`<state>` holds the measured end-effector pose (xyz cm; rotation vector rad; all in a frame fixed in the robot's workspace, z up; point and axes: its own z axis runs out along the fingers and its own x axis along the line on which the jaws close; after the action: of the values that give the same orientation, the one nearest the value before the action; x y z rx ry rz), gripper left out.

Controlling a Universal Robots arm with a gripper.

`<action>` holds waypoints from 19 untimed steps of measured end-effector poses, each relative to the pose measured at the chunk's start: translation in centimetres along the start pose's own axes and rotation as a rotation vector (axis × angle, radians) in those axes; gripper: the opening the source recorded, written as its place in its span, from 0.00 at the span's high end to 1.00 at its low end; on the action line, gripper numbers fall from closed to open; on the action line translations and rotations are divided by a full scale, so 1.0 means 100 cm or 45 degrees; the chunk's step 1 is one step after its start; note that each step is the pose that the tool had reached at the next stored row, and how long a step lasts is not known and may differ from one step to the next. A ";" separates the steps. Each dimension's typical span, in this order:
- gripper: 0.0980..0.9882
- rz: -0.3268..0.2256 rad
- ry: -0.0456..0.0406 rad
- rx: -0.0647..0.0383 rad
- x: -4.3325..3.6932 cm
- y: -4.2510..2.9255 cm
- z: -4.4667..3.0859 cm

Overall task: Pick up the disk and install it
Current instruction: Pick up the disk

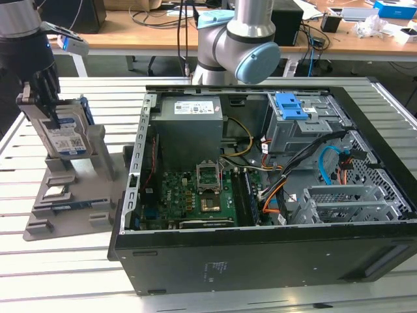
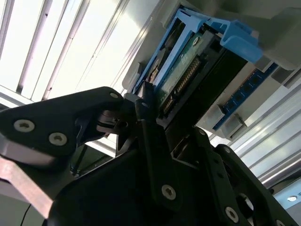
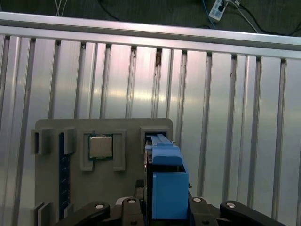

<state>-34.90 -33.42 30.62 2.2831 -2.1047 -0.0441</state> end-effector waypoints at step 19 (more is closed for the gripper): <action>0.70 0.000 0.000 0.000 -0.0007 0.0023 -0.0525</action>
<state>-34.90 -33.33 35.87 2.2829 -2.1047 -0.0441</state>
